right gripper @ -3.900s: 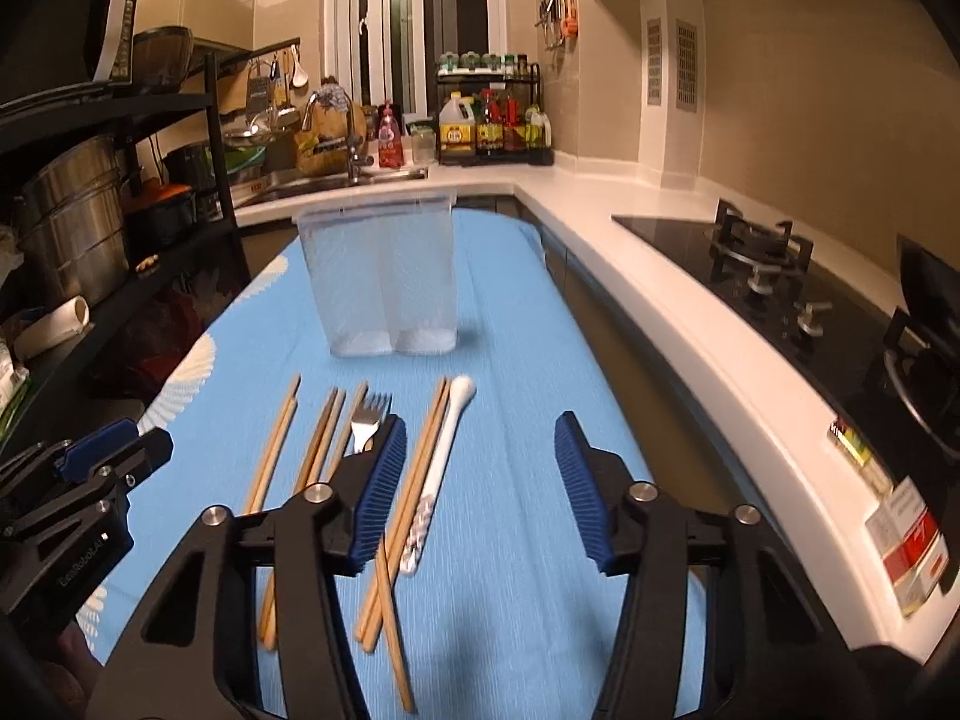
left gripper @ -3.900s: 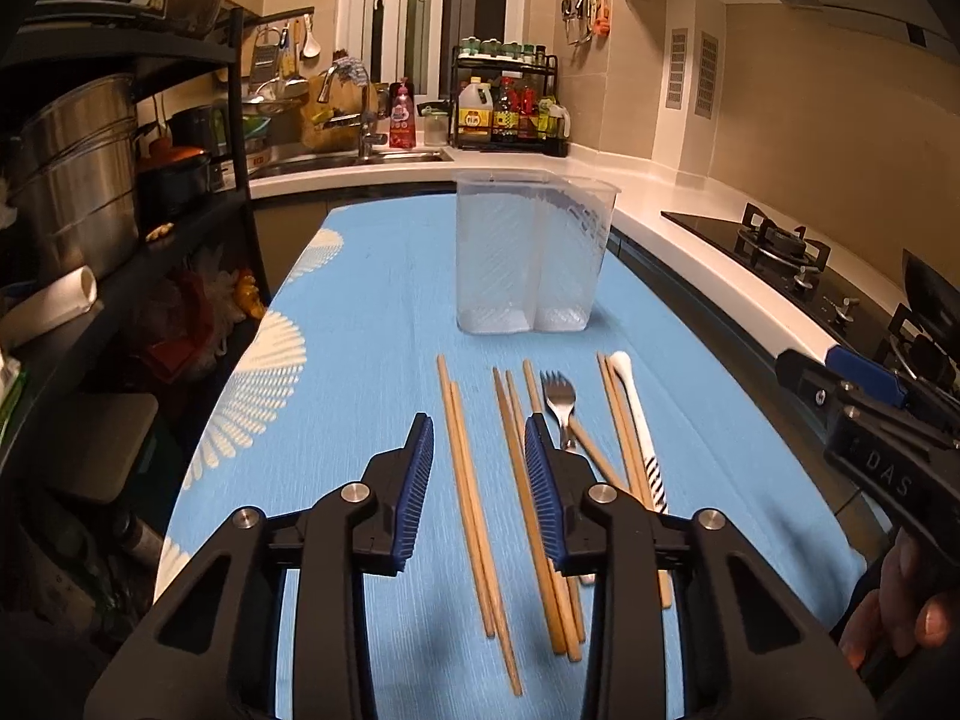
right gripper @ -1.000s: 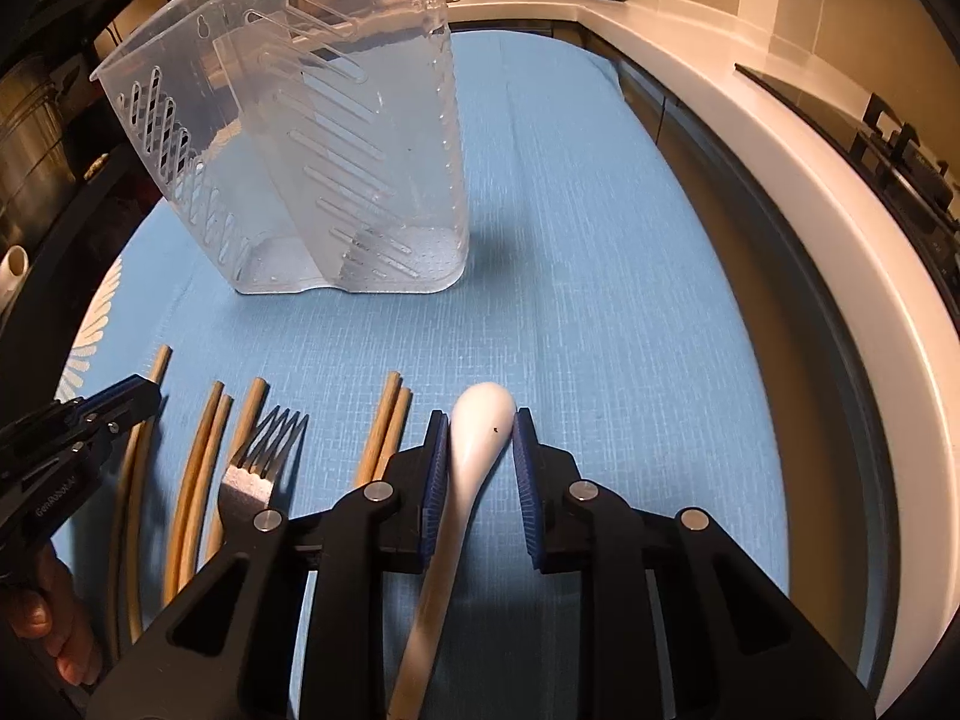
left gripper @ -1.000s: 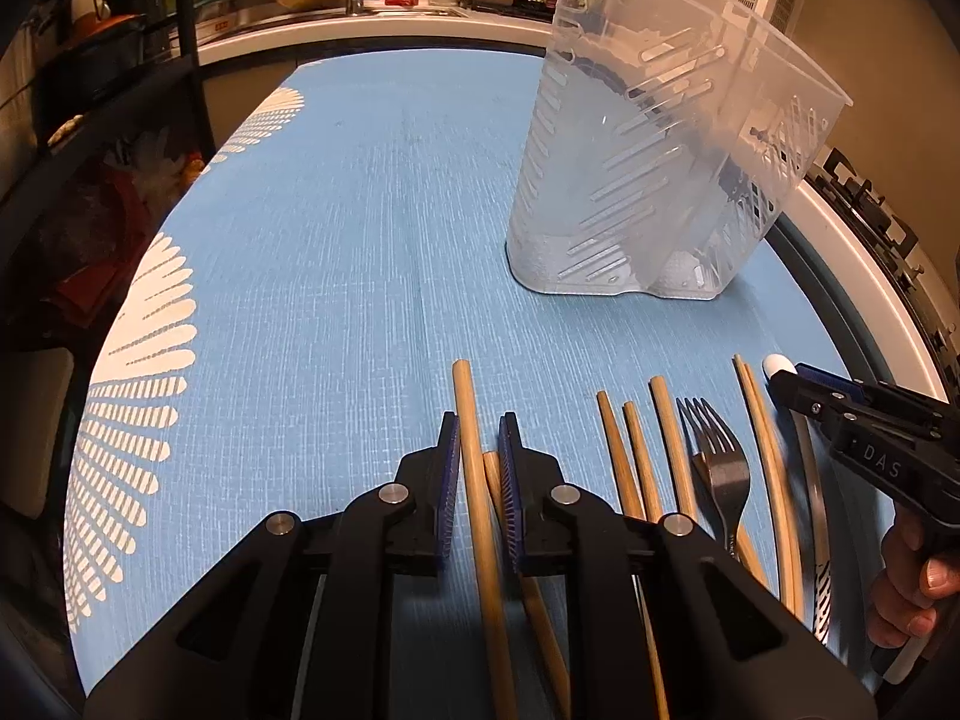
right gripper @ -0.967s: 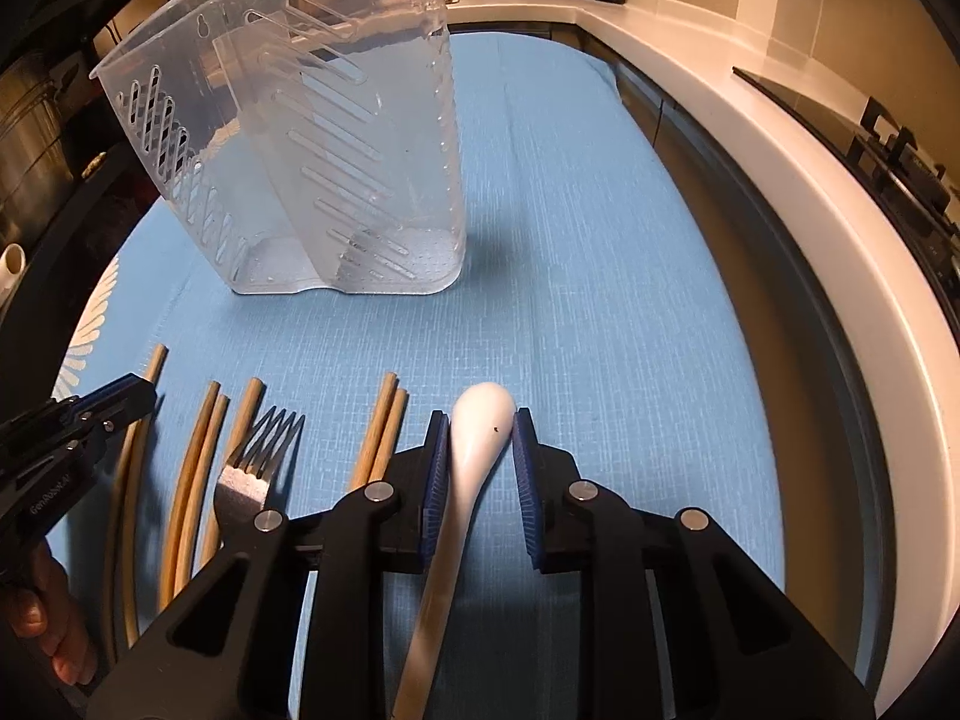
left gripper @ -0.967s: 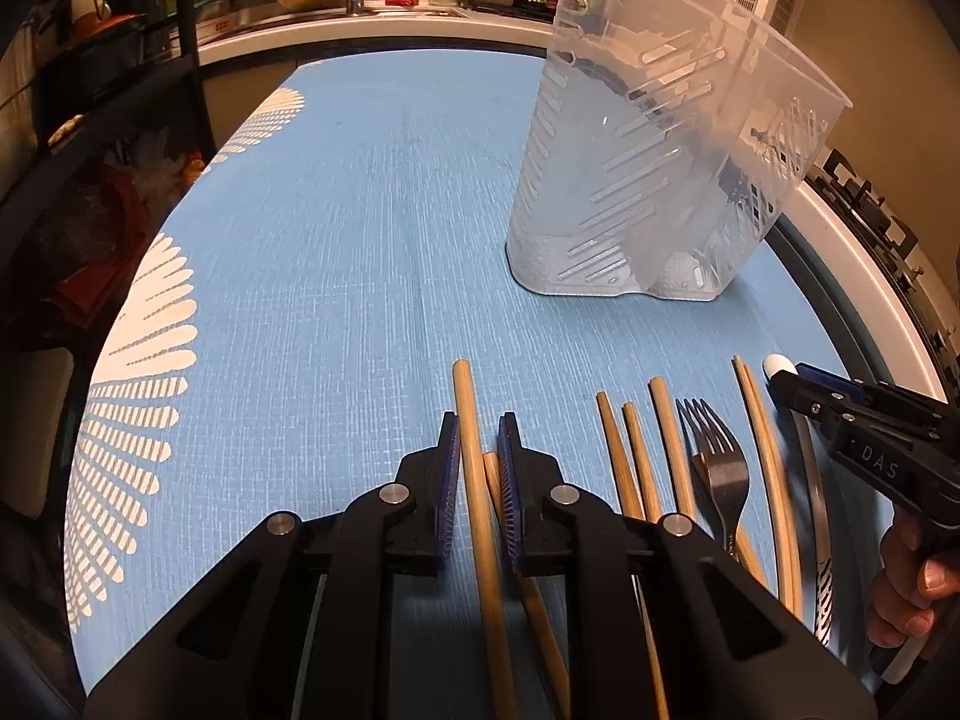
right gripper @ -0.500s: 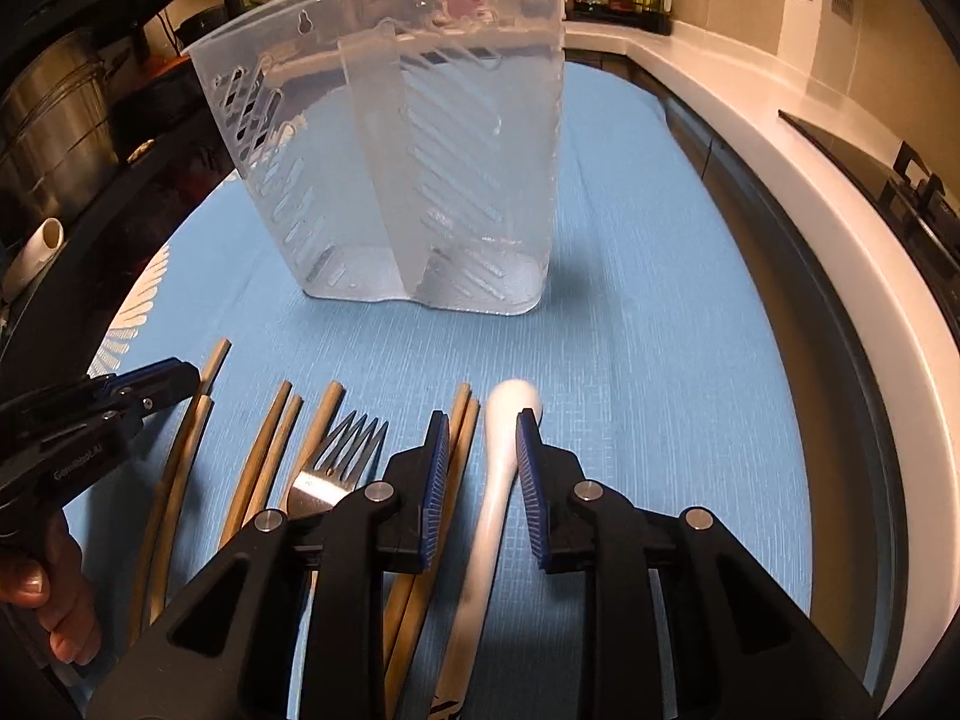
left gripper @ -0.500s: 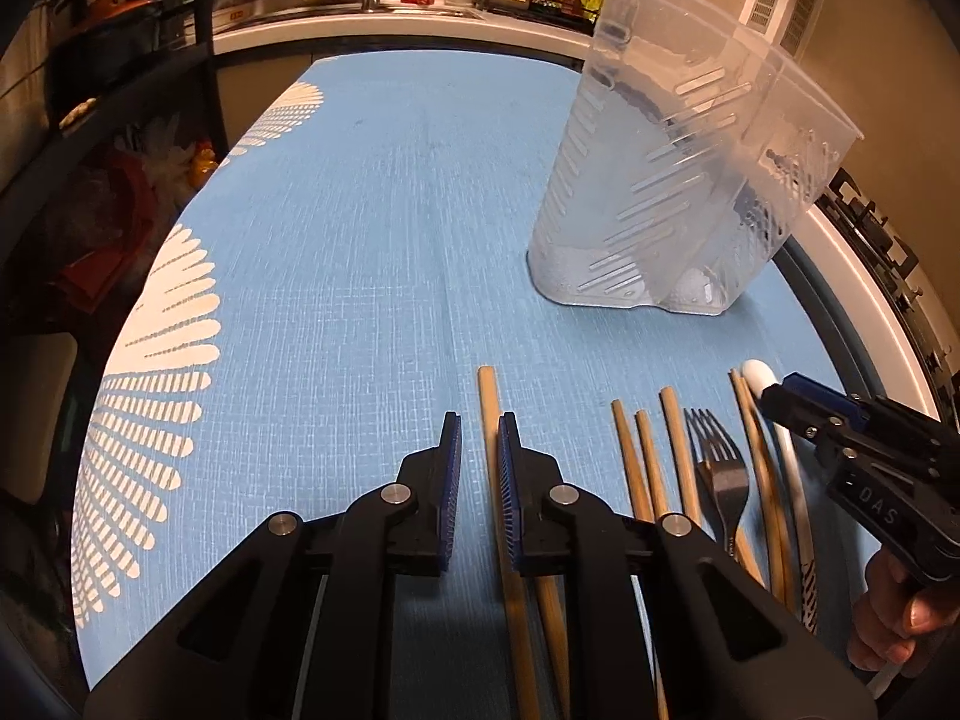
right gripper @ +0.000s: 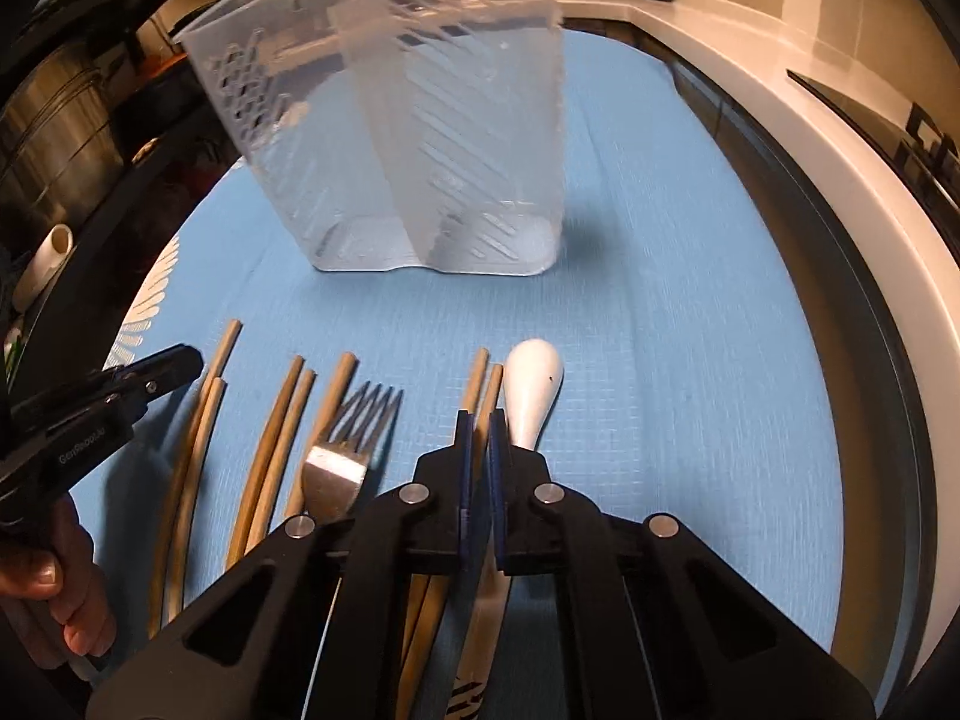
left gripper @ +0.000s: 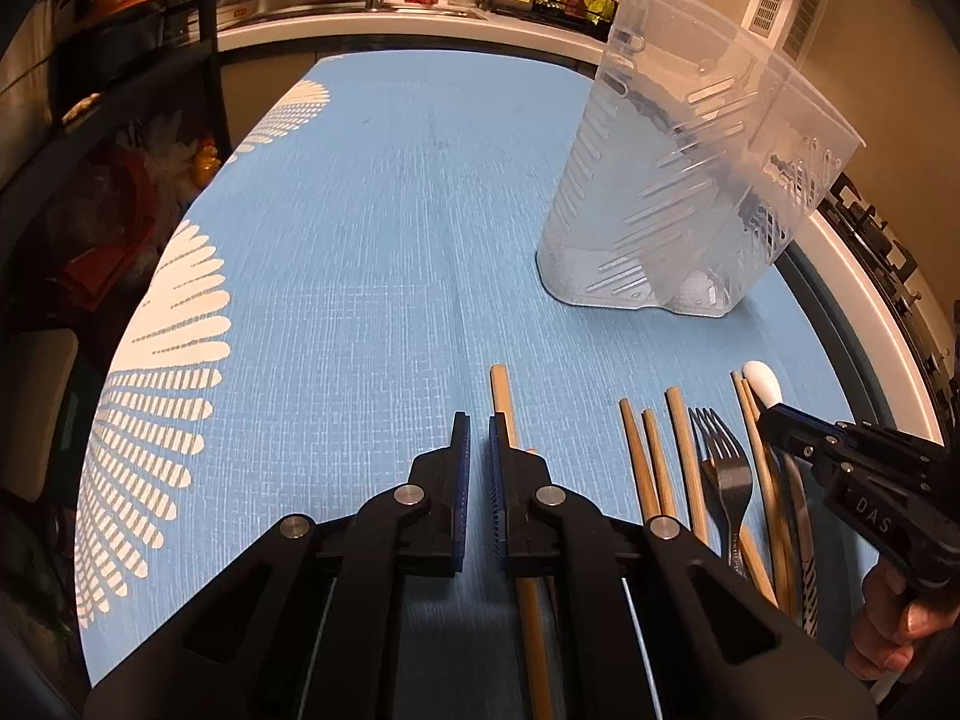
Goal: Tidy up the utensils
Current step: 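Close the left gripper on its chopstick while the right gripper closes on another chopstick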
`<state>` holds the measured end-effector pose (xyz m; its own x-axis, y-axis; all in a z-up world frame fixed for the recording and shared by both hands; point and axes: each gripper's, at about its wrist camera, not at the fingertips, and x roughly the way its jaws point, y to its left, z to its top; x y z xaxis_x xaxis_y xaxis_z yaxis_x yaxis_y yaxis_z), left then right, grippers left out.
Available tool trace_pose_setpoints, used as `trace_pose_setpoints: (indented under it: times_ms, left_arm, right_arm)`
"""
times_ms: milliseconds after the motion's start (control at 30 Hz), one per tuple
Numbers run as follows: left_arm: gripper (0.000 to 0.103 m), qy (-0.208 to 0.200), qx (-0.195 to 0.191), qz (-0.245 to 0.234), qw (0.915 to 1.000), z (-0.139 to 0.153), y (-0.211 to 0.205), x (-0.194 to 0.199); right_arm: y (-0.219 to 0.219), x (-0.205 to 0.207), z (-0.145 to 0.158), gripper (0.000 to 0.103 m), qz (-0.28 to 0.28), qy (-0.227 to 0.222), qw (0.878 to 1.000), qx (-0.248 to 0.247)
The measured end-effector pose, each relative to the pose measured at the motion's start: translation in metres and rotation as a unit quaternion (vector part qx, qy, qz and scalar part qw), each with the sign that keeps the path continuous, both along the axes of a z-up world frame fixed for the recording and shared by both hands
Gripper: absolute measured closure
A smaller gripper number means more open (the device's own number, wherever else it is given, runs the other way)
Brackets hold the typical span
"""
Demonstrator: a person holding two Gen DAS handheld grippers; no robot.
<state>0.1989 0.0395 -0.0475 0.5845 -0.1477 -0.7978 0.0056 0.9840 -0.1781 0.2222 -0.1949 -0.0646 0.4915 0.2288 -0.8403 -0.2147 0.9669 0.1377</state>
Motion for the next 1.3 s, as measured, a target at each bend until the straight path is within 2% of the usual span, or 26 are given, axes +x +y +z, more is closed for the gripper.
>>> trace_pose_setpoints:
  times_ms: [133, 367, 567, 700, 900, 1033, 1200, 1300]
  left_arm:
    - [0.096, 0.005, -0.002, -0.001, 1.0000, -0.001, 0.000, 0.001]
    - [0.096, 0.005, -0.018, -0.003, 0.9998, -0.002, 0.001, 0.003]
    - [0.095, 0.006, -0.007, -0.011, 0.9999, -0.005, -0.009, 0.007]
    - [0.095, 0.007, -0.002, -0.018, 0.9998, -0.006, -0.017, 0.008]
    - [0.095, 0.005, 0.039, -0.026, 0.9989, -0.009, -0.032, 0.009]
    - [0.096, 0.002, 0.051, -0.029, 0.9983, -0.009, -0.035, 0.008]
    - [0.096, 0.012, 0.024, -0.012, 0.9996, -0.007, -0.016, 0.007]
    - [0.096, 0.013, 0.029, -0.012, 0.9994, -0.007, -0.017, 0.007]
  right_arm:
    - [-0.004, 0.000, -0.002, 0.095, -0.009, 0.003, 1.000, 0.012]
    - [0.002, -0.001, -0.004, 0.092, -0.002, 0.004, 1.000, -0.003]
    - [0.012, -0.005, -0.004, 0.091, 0.007, -0.006, 0.999, -0.031]
    - [0.007, -0.003, -0.003, 0.092, -0.003, 0.007, 1.000, -0.011]
    - [0.020, -0.003, -0.003, 0.085, 0.009, -0.003, 0.999, -0.038]
    - [0.029, -0.004, -0.002, 0.097, 0.015, -0.009, 0.999, -0.049]
    - [0.022, -0.002, -0.001, 0.097, 0.001, 0.003, 0.999, -0.036]
    - [0.020, 0.002, -0.002, 0.096, -0.005, 0.008, 0.999, -0.031]
